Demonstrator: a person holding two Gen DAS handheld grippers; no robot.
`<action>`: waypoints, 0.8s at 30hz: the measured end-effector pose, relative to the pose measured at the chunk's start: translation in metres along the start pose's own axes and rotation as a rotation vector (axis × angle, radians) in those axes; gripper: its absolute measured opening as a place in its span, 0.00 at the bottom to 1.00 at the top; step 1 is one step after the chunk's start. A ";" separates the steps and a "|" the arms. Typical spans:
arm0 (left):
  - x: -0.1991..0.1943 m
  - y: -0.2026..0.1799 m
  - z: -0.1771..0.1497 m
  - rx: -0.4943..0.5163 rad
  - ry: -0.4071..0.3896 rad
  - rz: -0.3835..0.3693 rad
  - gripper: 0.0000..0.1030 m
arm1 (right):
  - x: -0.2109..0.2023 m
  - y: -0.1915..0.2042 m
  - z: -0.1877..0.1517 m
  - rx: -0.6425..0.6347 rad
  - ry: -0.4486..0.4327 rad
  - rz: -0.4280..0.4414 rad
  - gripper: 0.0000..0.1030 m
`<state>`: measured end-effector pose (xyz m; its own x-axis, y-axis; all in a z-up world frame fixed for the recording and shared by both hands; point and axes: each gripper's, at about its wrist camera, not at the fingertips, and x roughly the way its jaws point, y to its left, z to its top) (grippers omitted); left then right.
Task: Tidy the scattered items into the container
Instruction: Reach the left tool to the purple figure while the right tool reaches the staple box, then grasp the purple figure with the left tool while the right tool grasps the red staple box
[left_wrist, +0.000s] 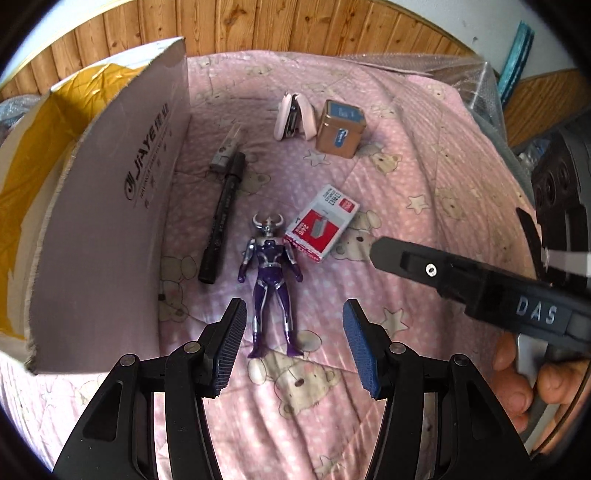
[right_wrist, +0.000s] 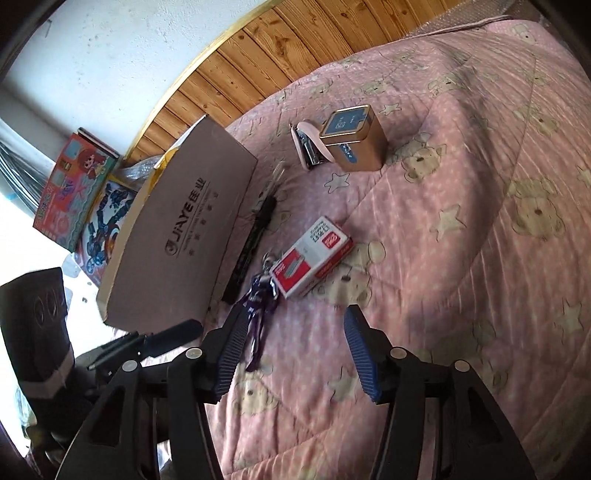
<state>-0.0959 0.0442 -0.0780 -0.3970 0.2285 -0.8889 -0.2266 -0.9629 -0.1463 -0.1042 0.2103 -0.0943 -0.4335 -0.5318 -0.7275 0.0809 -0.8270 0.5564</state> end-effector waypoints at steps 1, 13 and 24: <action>0.005 0.001 0.000 0.000 0.004 0.006 0.56 | 0.007 -0.003 0.004 0.019 0.013 0.001 0.54; 0.037 0.007 -0.006 0.030 0.000 0.053 0.55 | 0.068 0.010 0.039 -0.024 0.062 -0.092 0.56; 0.035 0.007 -0.008 0.082 -0.069 0.071 0.33 | 0.090 0.042 0.040 -0.301 0.046 -0.248 0.38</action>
<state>-0.1048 0.0442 -0.1137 -0.4746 0.1721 -0.8632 -0.2662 -0.9628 -0.0455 -0.1761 0.1344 -0.1204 -0.4330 -0.3111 -0.8460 0.2418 -0.9442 0.2235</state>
